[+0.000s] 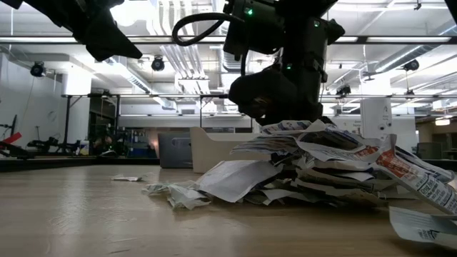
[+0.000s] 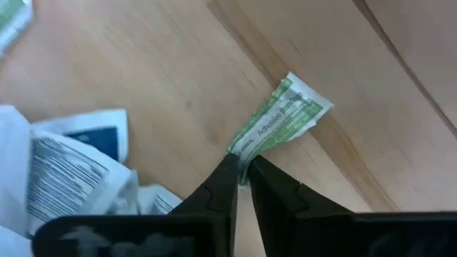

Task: Pick & Place First Aid Supplies
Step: Put the green band aid into the middle black bin

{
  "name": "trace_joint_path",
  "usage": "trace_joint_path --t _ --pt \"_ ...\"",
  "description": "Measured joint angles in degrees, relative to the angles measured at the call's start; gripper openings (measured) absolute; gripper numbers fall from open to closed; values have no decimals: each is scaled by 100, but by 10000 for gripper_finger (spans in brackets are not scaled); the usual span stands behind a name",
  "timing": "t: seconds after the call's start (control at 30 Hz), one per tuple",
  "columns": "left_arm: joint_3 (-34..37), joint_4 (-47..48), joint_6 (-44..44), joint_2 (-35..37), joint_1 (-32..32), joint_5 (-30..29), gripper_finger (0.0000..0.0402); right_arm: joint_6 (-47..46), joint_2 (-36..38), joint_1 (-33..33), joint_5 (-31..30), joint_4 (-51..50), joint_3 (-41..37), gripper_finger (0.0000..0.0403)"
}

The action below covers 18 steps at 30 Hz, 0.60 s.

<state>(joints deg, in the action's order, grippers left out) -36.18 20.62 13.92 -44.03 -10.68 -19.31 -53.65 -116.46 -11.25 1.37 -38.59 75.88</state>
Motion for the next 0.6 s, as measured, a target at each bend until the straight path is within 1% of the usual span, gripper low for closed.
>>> trace_joint_path --t 0.2,0.33,0.47,0.6 --pt "0 0 1 0 0 0 0 4 3 -63 -19 -319 -3 13" --pt "0 0 1 0 0 0 0 48 108 -74 -4 -466 -28 9" --pt "0 0 1 0 0 0 0 52 377 -85 37 -833 -76 8" --pt "0 -2 0 0 0 0 0 162 915 -91 75 -1115 -55 8"
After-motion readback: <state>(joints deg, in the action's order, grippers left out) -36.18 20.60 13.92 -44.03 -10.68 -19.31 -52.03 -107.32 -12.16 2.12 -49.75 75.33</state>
